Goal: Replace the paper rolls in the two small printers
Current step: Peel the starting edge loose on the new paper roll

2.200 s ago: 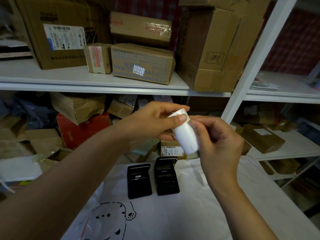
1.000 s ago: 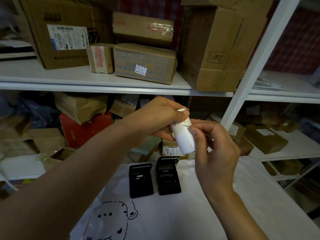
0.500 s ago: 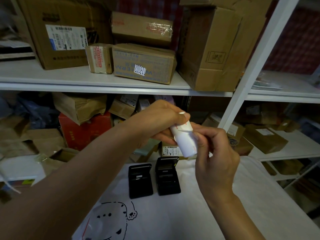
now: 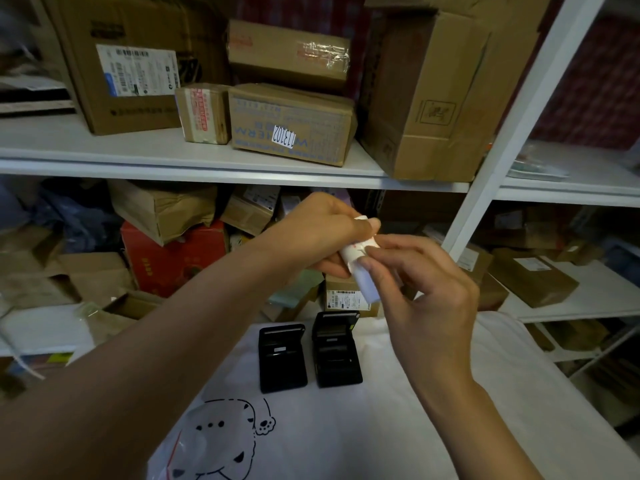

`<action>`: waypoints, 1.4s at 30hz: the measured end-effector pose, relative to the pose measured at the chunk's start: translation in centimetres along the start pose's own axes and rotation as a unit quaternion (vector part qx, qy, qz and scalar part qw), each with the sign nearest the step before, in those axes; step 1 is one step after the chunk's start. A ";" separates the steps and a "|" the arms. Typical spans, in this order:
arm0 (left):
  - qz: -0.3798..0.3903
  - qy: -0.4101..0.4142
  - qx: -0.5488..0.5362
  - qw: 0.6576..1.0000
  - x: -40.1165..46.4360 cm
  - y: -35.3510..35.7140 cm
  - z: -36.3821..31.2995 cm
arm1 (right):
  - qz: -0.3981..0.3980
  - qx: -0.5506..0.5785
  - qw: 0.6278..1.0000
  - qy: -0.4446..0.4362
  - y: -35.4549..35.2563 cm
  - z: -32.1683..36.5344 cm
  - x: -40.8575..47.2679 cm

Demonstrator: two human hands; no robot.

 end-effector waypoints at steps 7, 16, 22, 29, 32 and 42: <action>0.002 0.002 0.037 0.999 0.0 0.4 0.2 | -0.015 -0.040 0.999 -0.017 0.0 -0.3 -0.6; 0.022 -0.006 0.042 0.999 0.3 0.6 0.1 | -0.048 0.008 0.999 -0.014 -0.7 -0.1 -1.2; 0.016 0.001 0.031 0.999 0.3 0.1 0.8 | 0.016 0.080 0.996 0.032 0.1 -0.9 -0.8; 0.002 -0.003 0.004 1.000 0.3 -0.2 1.1 | 0.079 0.209 0.954 0.198 1.7 -4.0 -0.5; 0.003 -0.012 -0.008 1.000 0.4 -0.2 1.5 | 0.033 0.225 0.953 0.199 1.4 -4.0 -0.7; 0.008 0.000 0.001 1.000 0.5 -0.4 1.1 | -0.032 0.281 0.934 0.220 1.1 -3.8 -1.8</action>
Point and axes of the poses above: each hand's wrist, its own x-axis towards the middle knuckle, its own y-axis out of the palm, z = x × y, the point moved 10 cm from there along x, towards the middle knuckle, and after that the axes turned 12 degrees about x, right-handed, at the moved point
